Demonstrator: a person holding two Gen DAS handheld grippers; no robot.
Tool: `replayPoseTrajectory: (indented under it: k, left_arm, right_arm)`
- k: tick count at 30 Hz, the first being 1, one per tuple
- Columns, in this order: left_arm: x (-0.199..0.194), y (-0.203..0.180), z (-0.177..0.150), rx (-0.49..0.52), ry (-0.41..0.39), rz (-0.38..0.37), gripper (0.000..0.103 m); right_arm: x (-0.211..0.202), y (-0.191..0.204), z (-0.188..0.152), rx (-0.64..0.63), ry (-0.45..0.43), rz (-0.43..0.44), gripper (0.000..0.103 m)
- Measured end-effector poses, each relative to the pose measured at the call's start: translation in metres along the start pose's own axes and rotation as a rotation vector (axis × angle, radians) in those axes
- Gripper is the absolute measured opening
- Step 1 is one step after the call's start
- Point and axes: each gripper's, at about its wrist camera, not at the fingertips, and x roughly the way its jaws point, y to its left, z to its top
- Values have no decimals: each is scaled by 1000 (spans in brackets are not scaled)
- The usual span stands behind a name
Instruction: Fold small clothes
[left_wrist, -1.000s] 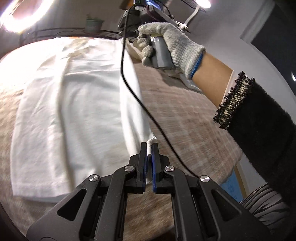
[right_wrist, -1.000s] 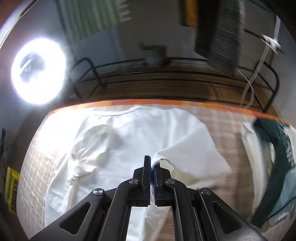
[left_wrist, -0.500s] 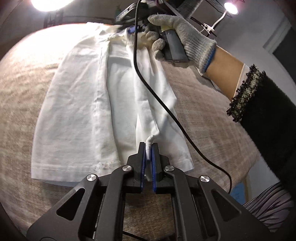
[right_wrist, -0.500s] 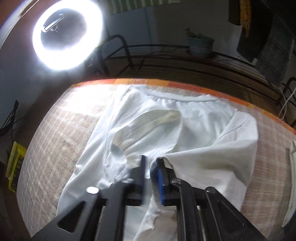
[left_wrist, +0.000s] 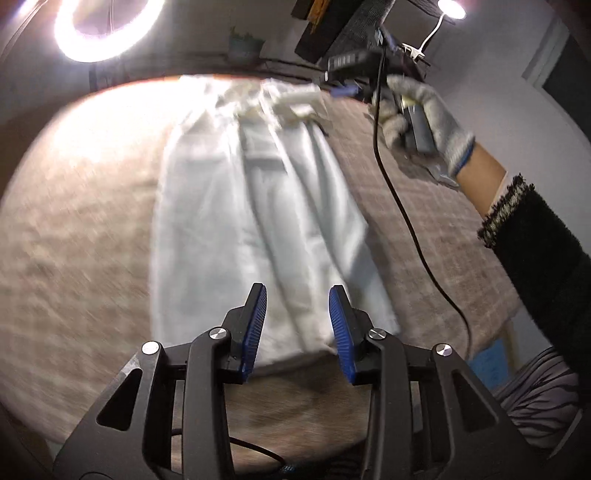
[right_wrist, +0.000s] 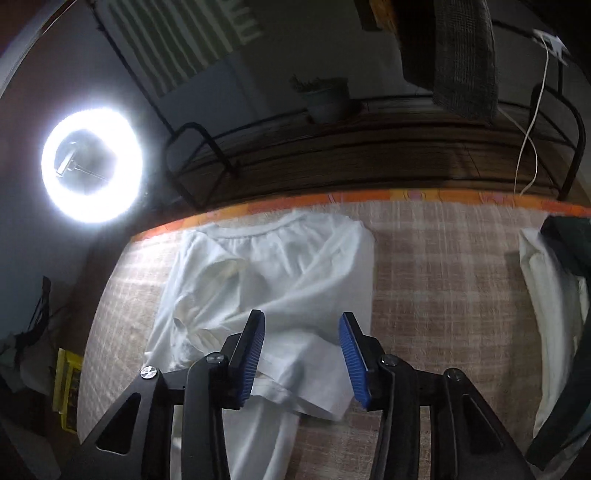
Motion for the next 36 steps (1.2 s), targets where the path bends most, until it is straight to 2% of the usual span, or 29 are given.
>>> replayPoseTrajectory:
  k: [3,6,8,10,13,14,18,22,24,25,26,27,28,29,31,33,34,36]
  left_arm:
    - [-7,7,7,19,-47,39,35]
    - [-4,15,11,-32,-46,10,35]
    - [-4,16,9,-25,-42,10,35]
    - [-4,12,9,2,-48,24,35]
    - [-9,9,6,12,-52,21,35]
    - [-7,7,6,11,-52,21,35]
    - [-5,11,8,2,-52,14,35]
    - [-6,13,11,-1,-58,13,35]
    - [-6,12,11,9,-60,15,35]
    - [-7,11,10,14,-61,17,35]
    - [-6,11,10,16,-60,17,35]
    - [-6,12,10,14,-58,17,35]
    - [-5,12,10,11,-55,15,35]
    - [-5,13,10,9,-54,16,35]
    - [-4,13,10,6,-52,20,35]
    - [-4,13,10,7,-52,23,35]
    - [-4,12,10,8,-53,26,35]
    - [-4,13,10,7,-52,25,35]
  right_arm:
    - [16,3,-11,-2,60,-16,45]
    - [28,12,-16,-32,98,-35,45]
    - [34,17,-19,-55,111,-79,42]
    - [37,20,-19,-76,116,-100,22]
    - [38,21,-17,-74,105,-109,3]
    - [35,21,-16,-67,99,-101,1]
    - [20,23,-9,-72,60,-74,0]
    - [9,17,-6,-31,26,-7,0]
    - [11,16,-6,-33,33,-26,0]
    - [13,17,-6,-47,36,-56,5]
    - [17,16,-6,-45,49,-76,15]
    - [22,16,-7,-35,74,-63,46]
    - [25,17,-9,-31,81,-54,55]
    - [27,19,-11,-41,82,-54,52]
    - [33,26,-14,-91,106,-82,30]
    - [36,32,-20,-127,126,-101,19]
    - [37,33,-21,-138,128,-107,9]
    - [34,32,-21,-134,115,-122,2]
